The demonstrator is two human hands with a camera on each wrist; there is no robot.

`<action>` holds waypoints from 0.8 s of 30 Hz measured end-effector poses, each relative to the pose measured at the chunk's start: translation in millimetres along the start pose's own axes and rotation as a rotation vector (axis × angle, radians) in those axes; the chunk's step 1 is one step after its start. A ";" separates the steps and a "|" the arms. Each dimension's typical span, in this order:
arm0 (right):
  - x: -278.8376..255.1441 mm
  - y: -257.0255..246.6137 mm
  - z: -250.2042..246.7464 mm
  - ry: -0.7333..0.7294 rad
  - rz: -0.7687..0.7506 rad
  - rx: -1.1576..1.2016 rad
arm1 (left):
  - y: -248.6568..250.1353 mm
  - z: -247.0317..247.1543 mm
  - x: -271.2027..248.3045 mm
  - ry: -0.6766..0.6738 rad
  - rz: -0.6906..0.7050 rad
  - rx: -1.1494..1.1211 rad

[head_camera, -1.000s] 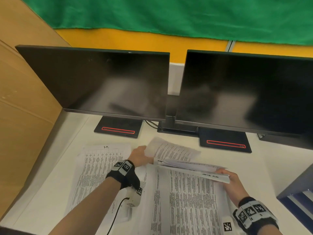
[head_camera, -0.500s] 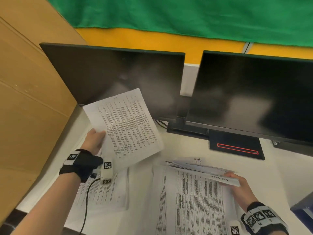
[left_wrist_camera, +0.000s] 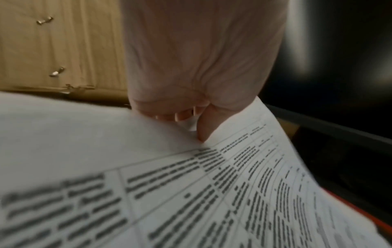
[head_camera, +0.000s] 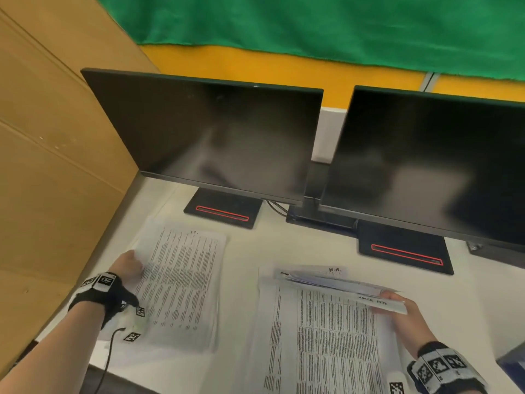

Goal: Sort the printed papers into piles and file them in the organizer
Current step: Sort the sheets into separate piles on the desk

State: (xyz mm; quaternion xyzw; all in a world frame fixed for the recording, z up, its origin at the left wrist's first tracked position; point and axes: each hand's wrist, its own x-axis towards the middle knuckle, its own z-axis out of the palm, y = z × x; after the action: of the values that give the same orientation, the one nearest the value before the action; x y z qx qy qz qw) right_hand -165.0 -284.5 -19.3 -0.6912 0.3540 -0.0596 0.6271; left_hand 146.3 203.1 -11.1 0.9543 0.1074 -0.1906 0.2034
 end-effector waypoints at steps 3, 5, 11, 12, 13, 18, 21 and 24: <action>-3.6 -5.8 2.6 -0.014 -0.020 -0.004 | 1.1 2.3 3.5 0.013 -0.112 0.001; -8.2 -7.5 2.6 -0.028 -0.036 -0.006 | 18.9 8.2 -3.7 0.094 -0.209 0.061; -22.1 -10.8 3.8 -0.097 -0.054 0.069 | 149.9 80.3 -71.0 0.036 0.713 0.026; -24.1 -12.5 3.5 -0.110 -0.051 0.098 | 167.6 93.9 -83.5 -0.135 0.808 0.026; -25.5 -13.2 2.7 -0.119 -0.053 0.114 | 181.4 108.1 -90.5 -0.276 0.866 0.072; -28.2 -7.3 -4.3 -0.100 -0.074 0.102 | 207.3 134.9 -104.8 -0.402 0.942 0.509; -30.4 -9.5 0.8 -0.130 -0.070 0.071 | 206.7 134.1 -115.7 -0.211 1.065 0.472; -27.3 -8.9 7.4 -0.100 -0.053 0.043 | 203.7 134.8 -124.2 -0.148 1.115 0.468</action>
State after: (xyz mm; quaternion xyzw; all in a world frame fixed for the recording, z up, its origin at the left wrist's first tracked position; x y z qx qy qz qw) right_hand -177.7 -263.3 -2.8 -0.6890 0.3023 -0.0491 0.6568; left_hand 48.4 -52.8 -3.5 0.8704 -0.4677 -0.1396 0.0644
